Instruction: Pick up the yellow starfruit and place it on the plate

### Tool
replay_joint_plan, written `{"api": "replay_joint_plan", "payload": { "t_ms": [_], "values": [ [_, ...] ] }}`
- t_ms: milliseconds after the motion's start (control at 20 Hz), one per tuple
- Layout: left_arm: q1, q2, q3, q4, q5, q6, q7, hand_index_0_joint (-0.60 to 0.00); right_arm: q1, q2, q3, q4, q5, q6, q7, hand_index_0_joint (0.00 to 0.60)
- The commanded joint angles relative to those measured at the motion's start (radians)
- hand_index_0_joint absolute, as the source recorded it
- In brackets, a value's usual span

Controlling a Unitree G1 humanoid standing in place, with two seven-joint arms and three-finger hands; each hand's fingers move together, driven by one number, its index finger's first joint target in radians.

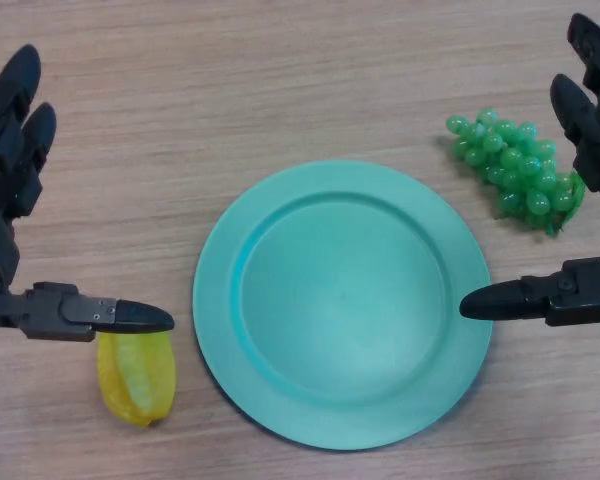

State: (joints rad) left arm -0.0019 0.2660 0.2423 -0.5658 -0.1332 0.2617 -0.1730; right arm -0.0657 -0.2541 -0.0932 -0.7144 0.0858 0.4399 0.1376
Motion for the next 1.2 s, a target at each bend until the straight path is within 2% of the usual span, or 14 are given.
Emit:
{"api": "replay_joint_plan", "payload": {
  "t_ms": [50,250,350,400,500,550,600,650,750,800,900,1050,1200],
  "values": [
    [-0.029,0.041,0.052,-0.054,0.007,-0.098,0.007,0.0,-0.013,-0.018,-0.052,-0.064,0.014,-0.089,0.003,0.0],
    [-0.029,0.04,0.06,-0.073,-0.009,-0.089,0.007,0.0,-0.008,-0.019,-0.066,-0.077,0.047,-0.073,0.014,0.0],
    [-0.014,0.039,0.061,-0.111,-0.045,-0.026,-0.022,0.0,-0.018,-0.023,-0.061,-0.075,0.052,-0.061,0.011,0.0],
    [0.005,0.029,0.06,-0.122,-0.042,-0.037,-0.037,0.0,-0.018,-0.02,-0.06,-0.071,0.066,-0.056,0.012,0.0],
    [0.048,0.029,0.095,-0.152,-0.043,-0.01,-0.112,0.0,-0.028,-0.024,-0.057,-0.052,0.088,-0.038,0.015,0.0],
    [0.065,0.023,0.107,-0.139,-0.016,-0.041,-0.14,0.0,-0.039,-0.027,-0.053,-0.034,0.081,-0.049,0.013,0.0],
    [0.093,0.013,0.116,-0.088,0.058,-0.149,-0.18,0.0,-0.05,-0.029,-0.044,-0.014,0.068,-0.065,0.01,0.0],
    [0.105,0.006,0.134,-0.05,0.08,-0.203,-0.187,0.0,-0.052,-0.029,-0.035,-0.001,0.054,-0.076,0.013,0.0],
    [0.122,-0.001,0.154,0.062,0.154,-0.365,-0.18,0.0,-0.047,-0.025,-0.03,0.016,0.041,-0.087,0.029,0.0],
    [0.13,0.008,0.161,0.151,0.232,-0.502,-0.173,0.0,-0.049,-0.024,-0.032,0.028,0.04,-0.094,0.03,0.0],
    [0.125,0.024,0.167,0.273,0.287,-0.656,-0.129,0.0,-0.062,-0.024,-0.022,0.045,0.034,-0.091,0.024,0.0],
    [0.14,0.018,0.142,0.345,0.328,-0.723,-0.077,0.0,-0.069,-0.02,-0.003,0.066,0.016,-0.102,0.027,0.0],
    [0.167,0.005,0.12,0.392,0.309,-0.743,-0.058,0.0,-0.083,-0.019,0.005,0.084,0.001,-0.117,0.031,0.0]
  ]
}}
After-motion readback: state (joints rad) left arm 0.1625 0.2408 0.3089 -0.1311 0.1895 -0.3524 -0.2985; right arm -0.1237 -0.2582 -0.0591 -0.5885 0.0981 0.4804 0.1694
